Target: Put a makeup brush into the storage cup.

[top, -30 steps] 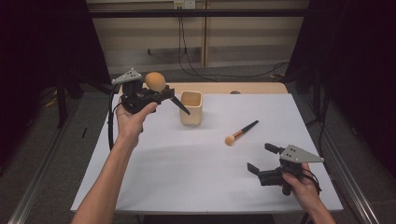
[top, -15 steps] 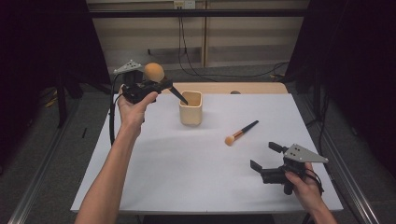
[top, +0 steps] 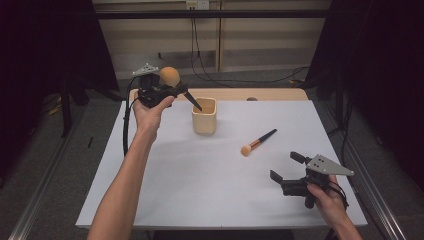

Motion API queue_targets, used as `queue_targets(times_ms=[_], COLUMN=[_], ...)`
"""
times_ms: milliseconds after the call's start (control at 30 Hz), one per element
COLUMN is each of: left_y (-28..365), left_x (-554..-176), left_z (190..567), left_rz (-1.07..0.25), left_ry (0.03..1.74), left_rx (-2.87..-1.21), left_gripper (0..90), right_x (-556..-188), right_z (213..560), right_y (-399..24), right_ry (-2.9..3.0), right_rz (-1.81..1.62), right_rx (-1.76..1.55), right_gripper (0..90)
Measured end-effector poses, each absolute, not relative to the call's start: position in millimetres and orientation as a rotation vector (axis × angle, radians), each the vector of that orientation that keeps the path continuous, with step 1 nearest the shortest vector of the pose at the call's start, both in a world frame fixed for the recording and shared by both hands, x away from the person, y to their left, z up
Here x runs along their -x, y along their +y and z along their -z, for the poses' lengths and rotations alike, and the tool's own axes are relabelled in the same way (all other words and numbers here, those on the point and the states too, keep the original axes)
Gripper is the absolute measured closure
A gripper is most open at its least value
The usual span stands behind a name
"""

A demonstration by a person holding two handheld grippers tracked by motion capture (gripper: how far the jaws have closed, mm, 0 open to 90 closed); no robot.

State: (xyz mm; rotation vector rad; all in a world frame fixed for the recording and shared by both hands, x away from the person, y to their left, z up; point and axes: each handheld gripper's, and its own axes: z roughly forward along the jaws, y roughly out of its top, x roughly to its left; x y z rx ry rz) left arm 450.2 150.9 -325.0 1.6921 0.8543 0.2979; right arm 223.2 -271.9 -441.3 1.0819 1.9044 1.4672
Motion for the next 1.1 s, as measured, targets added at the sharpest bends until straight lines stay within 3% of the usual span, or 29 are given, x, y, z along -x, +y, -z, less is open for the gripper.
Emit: queue_targets(times_ms=[1100], left_y=[123.8], left_x=[-463.4], left_z=[359.2], left_rz=[-0.295], left_ry=[0.889], left_rx=[-1.798], left_gripper=[66.1], right_x=[-222.1], right_z=[446.0], right_y=[-277.0], right_ry=[1.892], right_rz=[-1.461], right_rx=[-1.086], right_gripper=[1.3])
